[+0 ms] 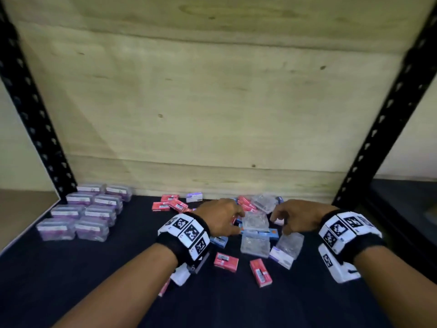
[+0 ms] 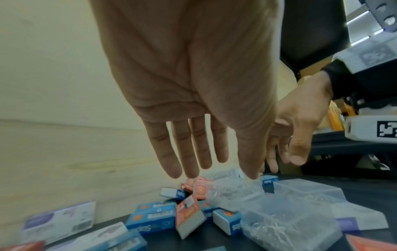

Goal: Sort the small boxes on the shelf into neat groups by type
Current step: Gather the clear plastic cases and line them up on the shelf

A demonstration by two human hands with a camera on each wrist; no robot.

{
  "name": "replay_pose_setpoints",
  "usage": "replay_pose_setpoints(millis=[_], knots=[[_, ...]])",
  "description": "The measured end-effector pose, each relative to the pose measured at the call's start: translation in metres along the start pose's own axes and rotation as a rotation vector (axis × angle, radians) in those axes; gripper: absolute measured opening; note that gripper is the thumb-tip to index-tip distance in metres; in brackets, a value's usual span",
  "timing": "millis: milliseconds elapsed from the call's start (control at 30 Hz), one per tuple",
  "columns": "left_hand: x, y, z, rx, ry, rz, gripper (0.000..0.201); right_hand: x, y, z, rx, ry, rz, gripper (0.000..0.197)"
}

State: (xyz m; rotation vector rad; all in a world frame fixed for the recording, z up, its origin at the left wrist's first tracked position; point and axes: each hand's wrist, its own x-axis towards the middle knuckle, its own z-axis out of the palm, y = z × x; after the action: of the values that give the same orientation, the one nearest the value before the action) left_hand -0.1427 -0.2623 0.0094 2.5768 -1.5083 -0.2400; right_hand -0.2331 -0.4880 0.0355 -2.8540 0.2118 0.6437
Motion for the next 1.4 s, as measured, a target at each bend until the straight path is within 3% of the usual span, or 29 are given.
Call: replay_pose_setpoints(millis=[267, 433, 700, 933, 1033, 1167, 1400], knots=[[0.053, 0.016, 0.013, 0.030, -0.062, 0.075, 0.052, -0.015, 0.034, 0.023, 0.008, -0.095, 0.033, 0.058], [0.065, 0.016, 0.018, 0.053, -0.072, 0.089, 0.045, -0.017, 0.044, 0.034, 0.012, -0.069, 0.016, 0.066], [0.072, 0.011, 0.020, 0.050, -0.050, 0.149, 0.043, -0.003, 0.044, 0.043, -0.027, -0.004, -0.036, 0.064], [0.076, 0.010, 0.015, 0.062, -0.116, 0.167, 0.054, -0.007, 0.060, 0.039, 0.027, 0.015, 0.023, 0.058], [0.077, 0.000, 0.012, -0.099, -0.116, 0.105, 0.043, -0.011, 0.072, 0.037, 0.101, -0.024, 0.023, 0.051], [0.074, -0.009, 0.004, -0.289, -0.162, 0.034, 0.036, -0.015, 0.079, 0.037, 0.378, -0.046, 0.086, 0.038], [0.071, -0.015, 0.011, -0.281, -0.079, 0.045, 0.032, -0.016, 0.069, 0.031, 0.484, 0.021, 0.224, 0.049]])
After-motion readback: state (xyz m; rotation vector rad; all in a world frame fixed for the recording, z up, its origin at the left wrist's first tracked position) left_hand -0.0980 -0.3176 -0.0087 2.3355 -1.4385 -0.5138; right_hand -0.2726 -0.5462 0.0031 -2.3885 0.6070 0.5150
